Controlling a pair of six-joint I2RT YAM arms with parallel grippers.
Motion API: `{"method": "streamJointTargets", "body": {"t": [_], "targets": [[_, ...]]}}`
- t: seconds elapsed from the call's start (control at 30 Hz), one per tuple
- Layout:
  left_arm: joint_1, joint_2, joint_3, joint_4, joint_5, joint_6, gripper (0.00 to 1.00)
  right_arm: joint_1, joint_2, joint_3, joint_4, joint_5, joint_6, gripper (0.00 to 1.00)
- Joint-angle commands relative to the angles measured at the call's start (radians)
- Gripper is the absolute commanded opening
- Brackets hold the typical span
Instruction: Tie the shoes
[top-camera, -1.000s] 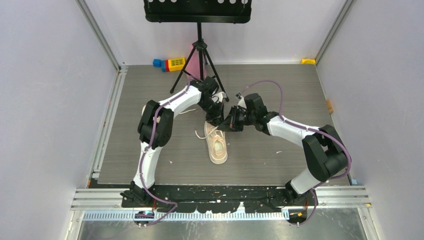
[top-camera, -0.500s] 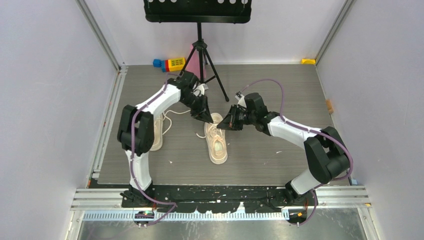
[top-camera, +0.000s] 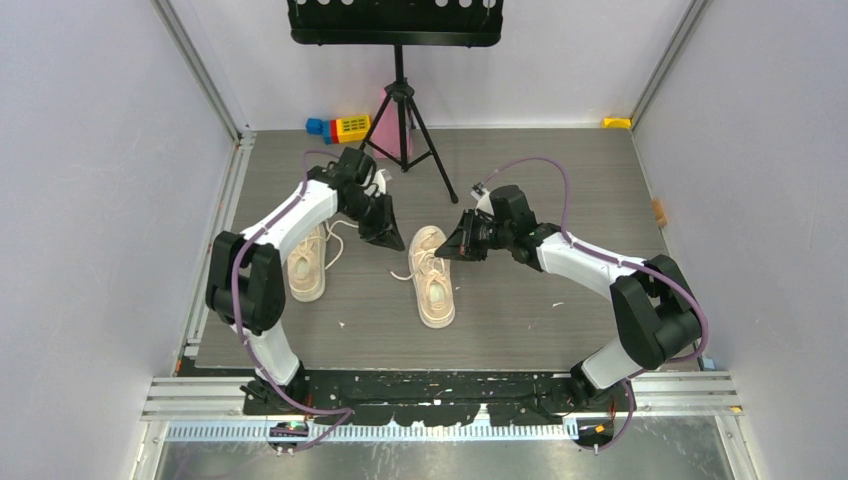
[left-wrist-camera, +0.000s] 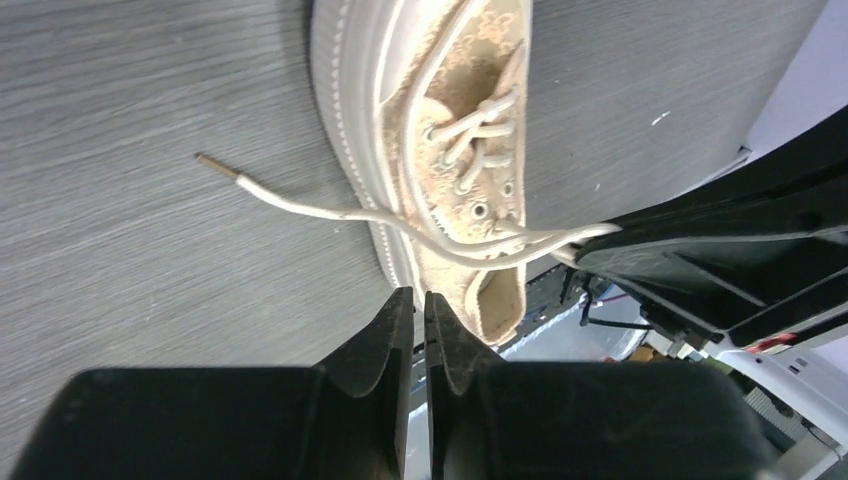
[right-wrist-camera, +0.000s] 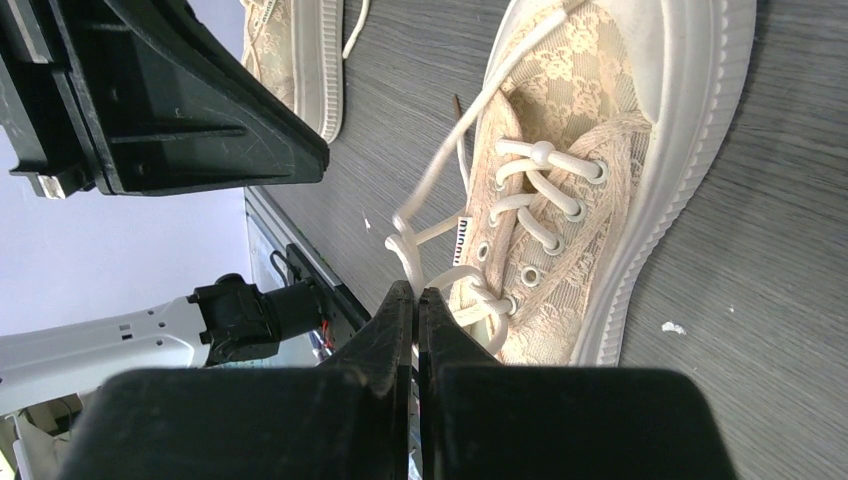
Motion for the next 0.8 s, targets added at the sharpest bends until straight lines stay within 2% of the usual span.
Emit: {"method": "streamJointTargets", "body": {"t": [0.0,0.13,0.3,0.47,0.53,0.63,0.7,0.77], "targets": [[0.011,-0.093,-0.075,0.077,-0.041,0.000,0.10,-0.004,-0.031,0.023,0.000,0.004,-0.021,0.00],[0.011,-0.138,-0.116,0.101,-0.063,-0.011,0.10,-0.005,-0.026,0.031,-0.003,0.002,-0.022,0.00],[0.011,-0.204,-0.204,0.223,-0.094,-0.007,0.36,-0.004,-0.016,0.037,0.011,-0.005,-0.020,0.00],[-0.002,-0.199,-0.231,0.347,-0.069,-0.003,0.43,-0.004,0.000,0.051,0.013,-0.020,-0.012,0.00],[-0.030,-0.221,-0.281,0.454,-0.066,0.074,0.43,-0.005,-0.001,0.058,0.003,-0.023,-0.016,0.00],[-0.075,-0.316,-0.432,0.691,-0.152,0.197,0.44,-0.005,-0.004,0.063,-0.003,-0.023,-0.019,0.00],[-0.076,-0.365,-0.530,0.857,-0.161,0.248,0.51,-0.005,-0.004,0.069,-0.003,-0.024,-0.021,0.00],[-0.076,-0.392,-0.582,0.939,-0.155,0.351,0.64,-0.004,-0.003,0.075,-0.035,-0.026,-0.025,0.00]]}}
